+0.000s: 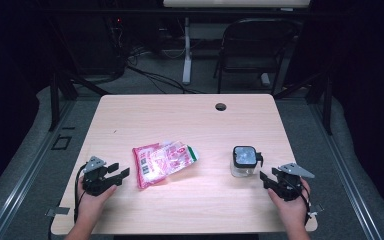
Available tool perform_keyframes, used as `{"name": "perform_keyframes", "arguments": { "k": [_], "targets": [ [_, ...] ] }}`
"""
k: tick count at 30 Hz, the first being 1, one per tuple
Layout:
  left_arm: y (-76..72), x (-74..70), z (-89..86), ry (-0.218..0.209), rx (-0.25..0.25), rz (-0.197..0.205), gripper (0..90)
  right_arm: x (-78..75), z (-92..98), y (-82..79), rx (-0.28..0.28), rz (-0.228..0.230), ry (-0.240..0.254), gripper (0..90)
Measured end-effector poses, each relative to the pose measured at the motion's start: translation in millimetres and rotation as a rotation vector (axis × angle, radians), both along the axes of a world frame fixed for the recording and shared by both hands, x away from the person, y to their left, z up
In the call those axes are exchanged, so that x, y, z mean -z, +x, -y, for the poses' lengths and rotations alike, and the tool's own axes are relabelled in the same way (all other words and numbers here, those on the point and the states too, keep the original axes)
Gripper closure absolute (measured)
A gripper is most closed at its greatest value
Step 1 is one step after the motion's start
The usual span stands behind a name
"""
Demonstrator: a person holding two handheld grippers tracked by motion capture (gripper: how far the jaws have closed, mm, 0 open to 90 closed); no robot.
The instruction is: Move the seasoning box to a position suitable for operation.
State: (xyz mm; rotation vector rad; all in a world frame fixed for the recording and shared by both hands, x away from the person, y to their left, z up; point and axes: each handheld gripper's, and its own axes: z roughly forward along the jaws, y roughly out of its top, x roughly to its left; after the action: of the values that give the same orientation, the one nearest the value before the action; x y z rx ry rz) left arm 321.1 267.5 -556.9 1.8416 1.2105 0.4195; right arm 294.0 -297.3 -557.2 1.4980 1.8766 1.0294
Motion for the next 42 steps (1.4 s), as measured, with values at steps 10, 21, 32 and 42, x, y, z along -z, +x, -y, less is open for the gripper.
{"name": "perform_keyframes", "arguments": {
  "k": [10, 21, 32, 42],
  "targets": [
    [-0.5, 0.8, -1.1, -0.009, -0.007, 0.0, 46.1, -6.3, -2.8, 21.9, -0.004, -0.03, -0.043, 56.8],
    [0.1, 1.7, -0.9, -0.005, 0.003, -0.003, 47.2, 4.9, -8.6, 44.0, 0.02, -0.038, 0.018, 64.2],
    [0.2, 1.5, -0.8, -0.008, 0.006, -0.002, 47.3, 7.8, -15.3, 54.7, 0.032, -0.027, -0.012, 67.4],
    [0.3, 1.6, -1.0, -0.006, 0.003, -0.001, 47.3, 6.5, -20.1, 55.5, 0.035, -0.006, -0.038, 74.7]
  ]
}}
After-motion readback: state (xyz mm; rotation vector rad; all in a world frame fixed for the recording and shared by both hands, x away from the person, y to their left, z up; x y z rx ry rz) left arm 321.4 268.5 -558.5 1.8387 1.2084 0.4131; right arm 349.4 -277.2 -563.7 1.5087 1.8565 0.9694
